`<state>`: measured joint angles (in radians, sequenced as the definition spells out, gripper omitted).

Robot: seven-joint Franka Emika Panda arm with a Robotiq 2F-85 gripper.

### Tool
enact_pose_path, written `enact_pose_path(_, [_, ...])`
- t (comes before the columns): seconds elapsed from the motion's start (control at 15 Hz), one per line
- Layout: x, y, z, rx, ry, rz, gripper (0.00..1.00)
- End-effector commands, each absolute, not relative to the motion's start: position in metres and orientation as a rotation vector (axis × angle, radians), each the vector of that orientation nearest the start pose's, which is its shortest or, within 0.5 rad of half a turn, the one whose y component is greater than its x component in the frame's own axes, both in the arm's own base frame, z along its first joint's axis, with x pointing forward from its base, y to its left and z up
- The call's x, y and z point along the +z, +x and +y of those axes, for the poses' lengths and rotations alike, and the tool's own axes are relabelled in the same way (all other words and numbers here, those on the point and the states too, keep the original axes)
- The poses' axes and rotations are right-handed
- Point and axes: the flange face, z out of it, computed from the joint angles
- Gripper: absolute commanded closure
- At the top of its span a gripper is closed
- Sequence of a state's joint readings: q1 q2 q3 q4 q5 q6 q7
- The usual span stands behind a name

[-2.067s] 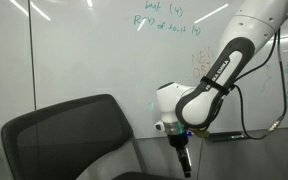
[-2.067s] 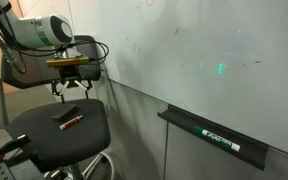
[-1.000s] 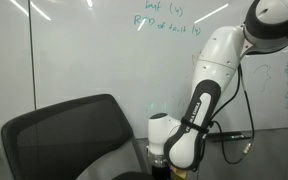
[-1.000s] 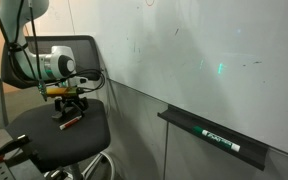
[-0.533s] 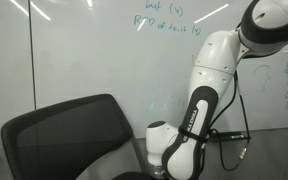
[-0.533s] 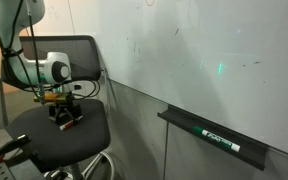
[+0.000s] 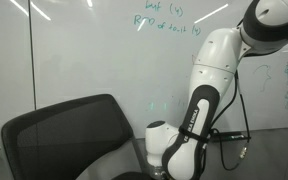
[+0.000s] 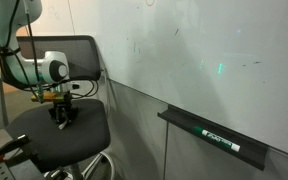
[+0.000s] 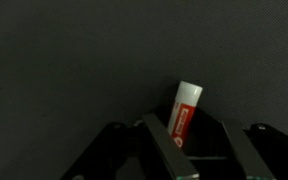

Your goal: Pick up the marker, then write something on the board

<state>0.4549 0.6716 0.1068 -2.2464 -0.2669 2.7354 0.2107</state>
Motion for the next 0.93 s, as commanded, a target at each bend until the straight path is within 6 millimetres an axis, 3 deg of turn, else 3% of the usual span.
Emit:
enact_pose_path(0.0, [0.053, 0.391, 0.278, 0.284, -3.093, -0.953, 0.99])
enact_pose_path(0.33, [0.062, 0.366, 0.277, 0.295, -3.096, -0.995, 0.97])
enact_pose_path(0.87, [0.101, 0.301, 0.273, 0.317, -3.147, -1.073, 0.97])
